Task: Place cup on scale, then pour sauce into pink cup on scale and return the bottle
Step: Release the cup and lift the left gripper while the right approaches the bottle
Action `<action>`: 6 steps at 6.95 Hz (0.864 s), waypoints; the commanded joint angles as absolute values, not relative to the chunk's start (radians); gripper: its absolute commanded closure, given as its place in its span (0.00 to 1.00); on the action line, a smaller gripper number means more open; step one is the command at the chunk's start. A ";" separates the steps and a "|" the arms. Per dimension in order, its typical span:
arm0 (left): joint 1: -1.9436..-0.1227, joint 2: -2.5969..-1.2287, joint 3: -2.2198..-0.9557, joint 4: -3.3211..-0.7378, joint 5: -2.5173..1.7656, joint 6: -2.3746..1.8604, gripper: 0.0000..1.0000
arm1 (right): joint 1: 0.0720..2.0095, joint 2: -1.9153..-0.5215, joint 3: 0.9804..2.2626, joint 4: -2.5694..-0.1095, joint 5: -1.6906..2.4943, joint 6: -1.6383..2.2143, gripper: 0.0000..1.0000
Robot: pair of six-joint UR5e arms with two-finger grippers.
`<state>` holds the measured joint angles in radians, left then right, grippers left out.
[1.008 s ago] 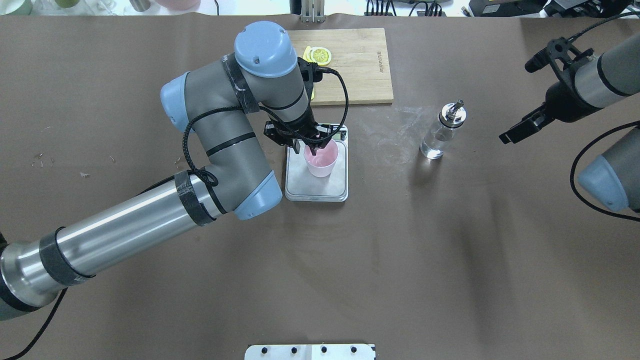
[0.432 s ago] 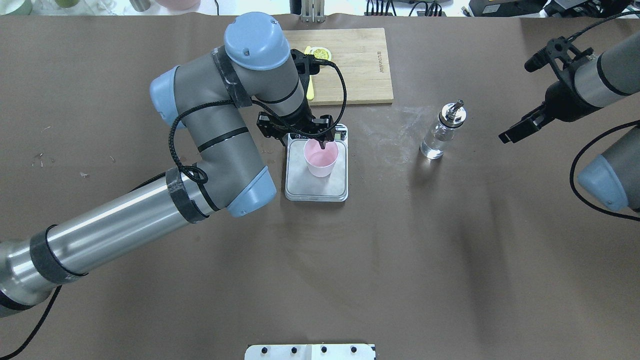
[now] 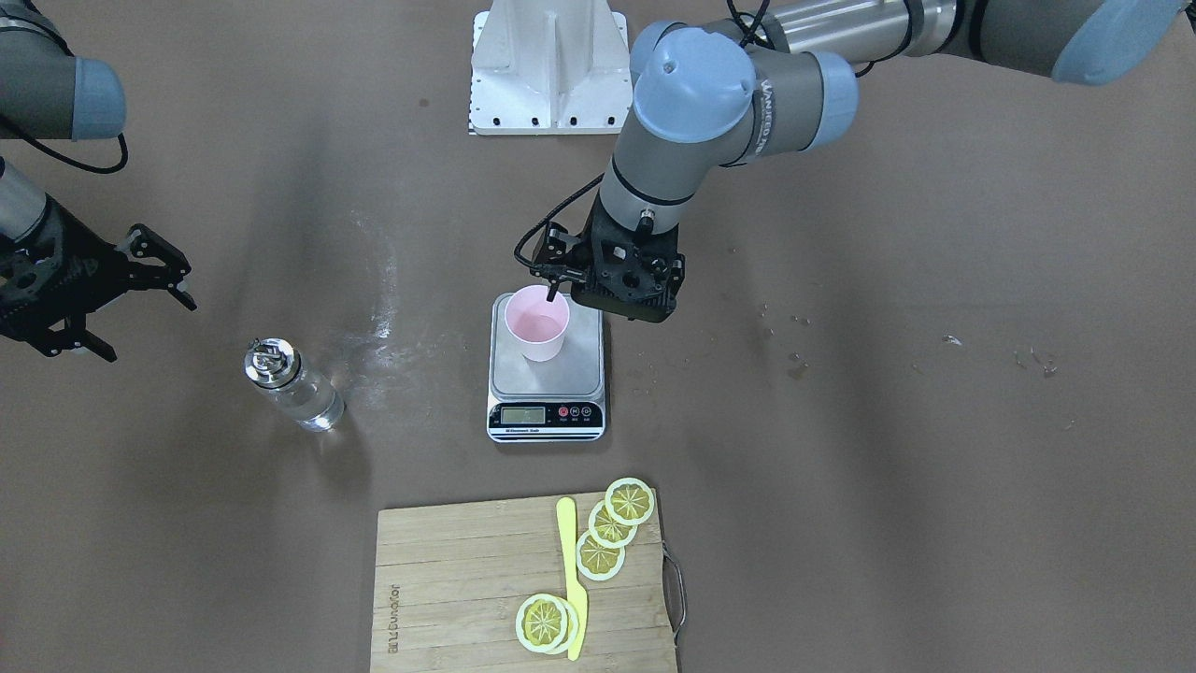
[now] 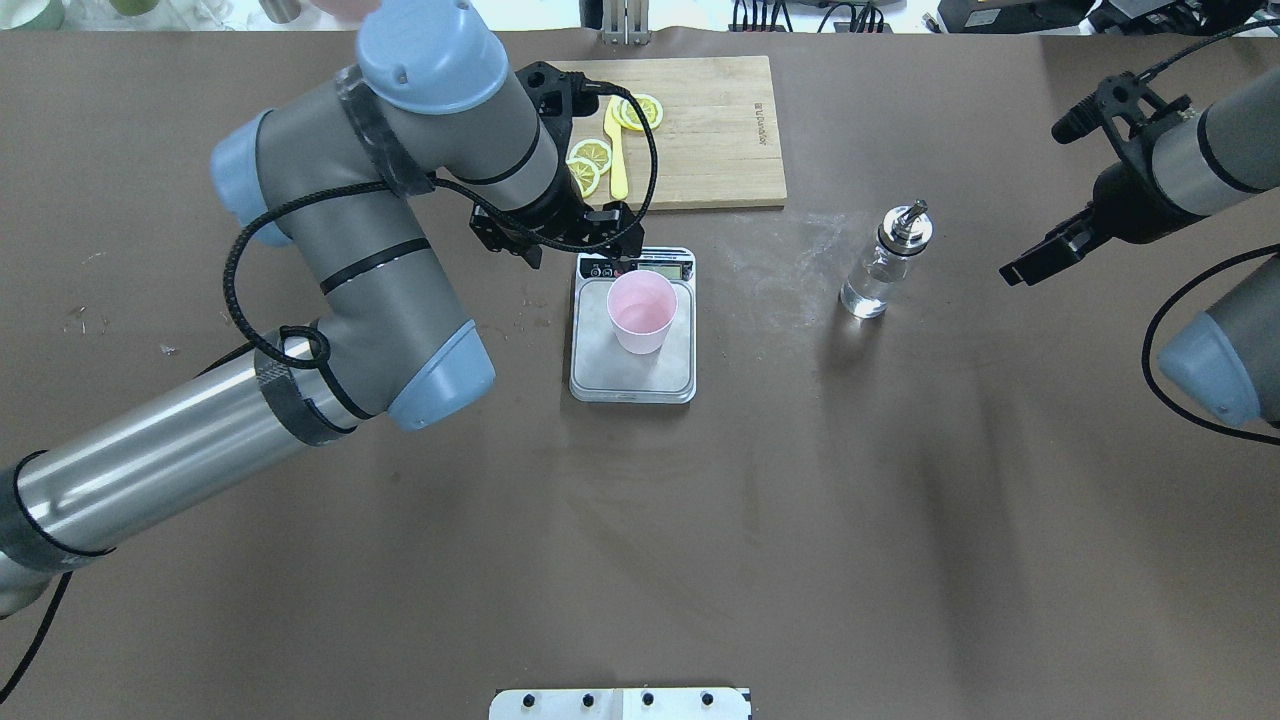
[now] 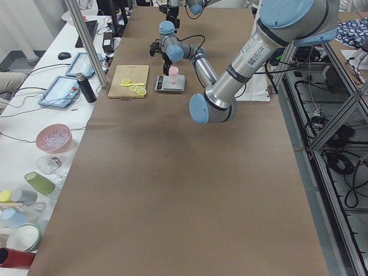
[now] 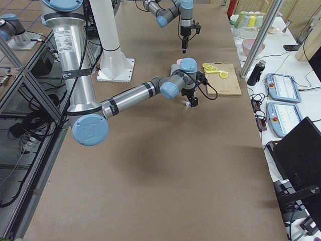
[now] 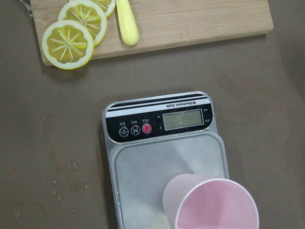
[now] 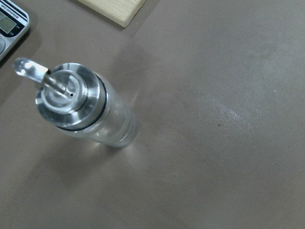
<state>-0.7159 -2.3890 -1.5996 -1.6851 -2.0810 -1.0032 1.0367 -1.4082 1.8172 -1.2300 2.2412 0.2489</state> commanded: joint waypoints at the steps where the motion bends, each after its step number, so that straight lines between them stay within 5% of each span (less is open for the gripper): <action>1: -0.802 -2.282 -1.724 -1.681 -2.138 -1.002 0.03 | 1.028 -1.443 1.809 -1.053 2.218 0.354 0.00; 6: -1.006 -2.032 -1.818 -1.643 -2.177 -0.690 0.03 | 0.908 -1.480 1.805 -0.930 2.080 0.454 0.00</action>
